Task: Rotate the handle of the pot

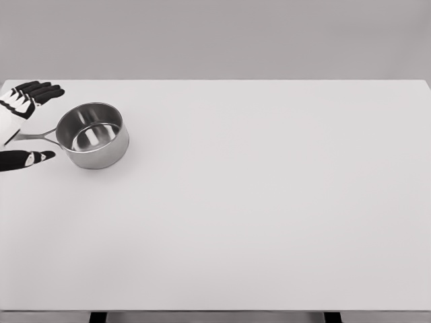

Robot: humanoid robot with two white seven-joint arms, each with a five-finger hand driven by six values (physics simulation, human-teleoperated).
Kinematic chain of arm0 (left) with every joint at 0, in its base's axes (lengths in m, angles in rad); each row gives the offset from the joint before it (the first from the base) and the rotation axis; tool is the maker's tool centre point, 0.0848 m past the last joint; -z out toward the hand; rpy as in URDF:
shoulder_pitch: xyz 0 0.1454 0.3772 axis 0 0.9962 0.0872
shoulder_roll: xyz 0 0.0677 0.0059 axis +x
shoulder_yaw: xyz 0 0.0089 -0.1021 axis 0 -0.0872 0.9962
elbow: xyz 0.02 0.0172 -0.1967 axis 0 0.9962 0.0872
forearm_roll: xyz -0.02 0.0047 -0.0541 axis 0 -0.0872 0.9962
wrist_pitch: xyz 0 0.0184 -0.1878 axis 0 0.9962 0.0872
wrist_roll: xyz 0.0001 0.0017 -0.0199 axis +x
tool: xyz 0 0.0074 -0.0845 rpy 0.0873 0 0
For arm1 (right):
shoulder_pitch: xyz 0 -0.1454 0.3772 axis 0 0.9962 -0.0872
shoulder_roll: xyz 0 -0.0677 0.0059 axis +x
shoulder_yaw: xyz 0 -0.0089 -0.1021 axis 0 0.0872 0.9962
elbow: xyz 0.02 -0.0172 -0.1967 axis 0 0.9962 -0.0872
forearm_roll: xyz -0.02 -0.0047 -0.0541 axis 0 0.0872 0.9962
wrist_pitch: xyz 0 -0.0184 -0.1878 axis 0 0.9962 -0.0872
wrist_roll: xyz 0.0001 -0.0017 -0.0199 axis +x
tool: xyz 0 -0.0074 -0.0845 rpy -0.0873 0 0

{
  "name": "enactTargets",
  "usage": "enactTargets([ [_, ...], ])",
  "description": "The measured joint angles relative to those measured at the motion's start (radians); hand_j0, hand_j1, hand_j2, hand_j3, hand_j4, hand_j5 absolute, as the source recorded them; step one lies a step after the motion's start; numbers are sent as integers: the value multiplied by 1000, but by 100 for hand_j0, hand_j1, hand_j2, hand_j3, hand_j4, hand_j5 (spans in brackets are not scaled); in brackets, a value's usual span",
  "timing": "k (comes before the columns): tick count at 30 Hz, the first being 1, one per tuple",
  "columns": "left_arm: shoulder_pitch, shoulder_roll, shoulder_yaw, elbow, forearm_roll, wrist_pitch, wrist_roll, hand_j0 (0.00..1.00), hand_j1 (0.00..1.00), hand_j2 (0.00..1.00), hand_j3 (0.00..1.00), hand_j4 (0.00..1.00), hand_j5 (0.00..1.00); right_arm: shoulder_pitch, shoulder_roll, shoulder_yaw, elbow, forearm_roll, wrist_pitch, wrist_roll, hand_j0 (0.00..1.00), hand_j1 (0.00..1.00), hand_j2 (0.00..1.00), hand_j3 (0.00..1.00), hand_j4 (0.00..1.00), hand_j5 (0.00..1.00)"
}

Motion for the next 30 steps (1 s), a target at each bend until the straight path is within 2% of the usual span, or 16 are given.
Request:
enactTargets([
  [1,-40,5,-13,14,-22,0,-2,100,100,100,100,100,100,0,0,0,0,0,0,0,100,100,100,100,100,100],
  [2,-114,9,-38,39,-50,-1,-4,100,100,100,100,100,100,0,0,0,0,0,0,0,100,100,100,100,100,100],
  [3,-144,12,-65,72,-63,3,-5,100,100,100,100,100,100,0,0,0,0,0,0,0,100,100,100,100,100,100],
  [6,-143,26,-110,148,-100,11,-7,100,100,100,100,100,100,0,0,0,0,0,0,0,100,100,100,100,100,100],
  [11,-149,64,-130,224,-114,77,-8,100,100,100,100,100,100,0,0,0,0,0,0,0,100,100,100,100,100,100],
  [13,-183,74,-135,277,-116,103,-8,100,100,100,100,100,100,0,0,0,0,0,0,0,100,100,100,100,100,100],
  [16,-244,81,-183,360,-120,123,-7,100,100,100,100,100,100,0,0,0,0,0,0,0,100,100,100,100,100,100],
  [21,-249,83,-230,420,-136,133,-6,100,100,100,100,100,100,0,0,0,0,0,0,0,100,100,100,100,100,100],
  [24,-322,81,-271,472,-150,145,-5,100,100,100,100,100,100,0,0,0,0,0,0,0,100,100,100,100,100,100],
  [30,-350,74,-312,549,-172,153,-2,100,100,100,100,100,100,0,0,0,0,0,0,0,100,100,100,100,100,100],
])
